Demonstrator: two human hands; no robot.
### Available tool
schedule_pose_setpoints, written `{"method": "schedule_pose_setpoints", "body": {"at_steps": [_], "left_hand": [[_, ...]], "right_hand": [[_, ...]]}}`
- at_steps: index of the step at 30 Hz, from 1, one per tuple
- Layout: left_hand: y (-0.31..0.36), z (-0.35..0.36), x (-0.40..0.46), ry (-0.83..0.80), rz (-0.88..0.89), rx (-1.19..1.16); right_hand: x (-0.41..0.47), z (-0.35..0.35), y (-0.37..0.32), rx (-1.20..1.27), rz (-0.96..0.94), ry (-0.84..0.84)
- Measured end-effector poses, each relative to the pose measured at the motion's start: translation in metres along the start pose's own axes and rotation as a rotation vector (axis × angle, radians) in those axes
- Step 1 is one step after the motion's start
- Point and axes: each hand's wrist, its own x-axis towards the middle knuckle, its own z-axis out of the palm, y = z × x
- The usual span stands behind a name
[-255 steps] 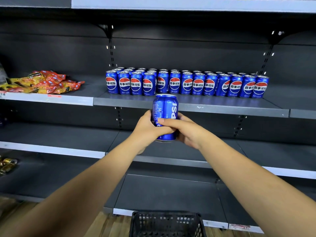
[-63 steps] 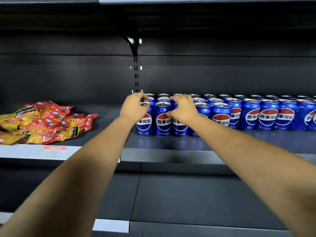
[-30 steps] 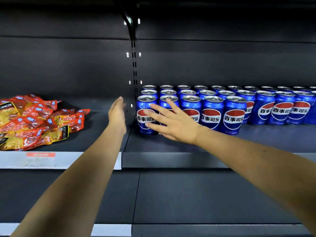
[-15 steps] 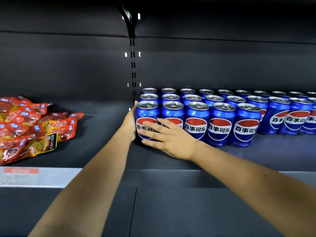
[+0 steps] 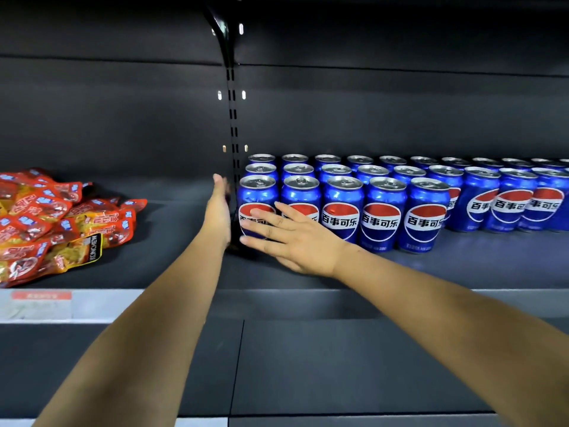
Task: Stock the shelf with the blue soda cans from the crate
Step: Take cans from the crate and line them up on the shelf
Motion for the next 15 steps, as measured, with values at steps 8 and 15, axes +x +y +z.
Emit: {"method": "schedule_pose_setpoints", "body": {"at_steps": [8,15], "left_hand": [[0.037,-0.001,-0.036,-0.214,0.479,0.568],[0.036,-0.002,-0.041,-0.289,0.617,0.984]], "right_hand": [[-0.003,-0.046,0.035,0.128,0.391,-0.045],[0.002,-0.057,0.039,0.327,0.587,-0.159]]}}
